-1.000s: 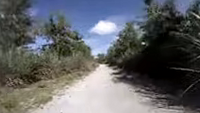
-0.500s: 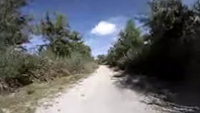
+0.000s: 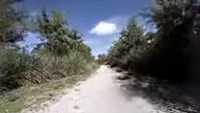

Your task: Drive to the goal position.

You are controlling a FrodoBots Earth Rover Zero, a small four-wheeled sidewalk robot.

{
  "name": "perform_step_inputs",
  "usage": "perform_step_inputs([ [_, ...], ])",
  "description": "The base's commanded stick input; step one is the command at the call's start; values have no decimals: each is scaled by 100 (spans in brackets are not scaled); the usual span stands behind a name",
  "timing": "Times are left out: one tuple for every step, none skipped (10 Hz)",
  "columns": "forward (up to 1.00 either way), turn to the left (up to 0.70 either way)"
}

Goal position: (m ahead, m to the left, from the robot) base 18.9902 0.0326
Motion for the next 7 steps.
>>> perform_step_inputs([
  [85,0],
  [85,0],
  [85,0],
  [85,0],
  [85,0],
  [85,0],
  [85,0],
])
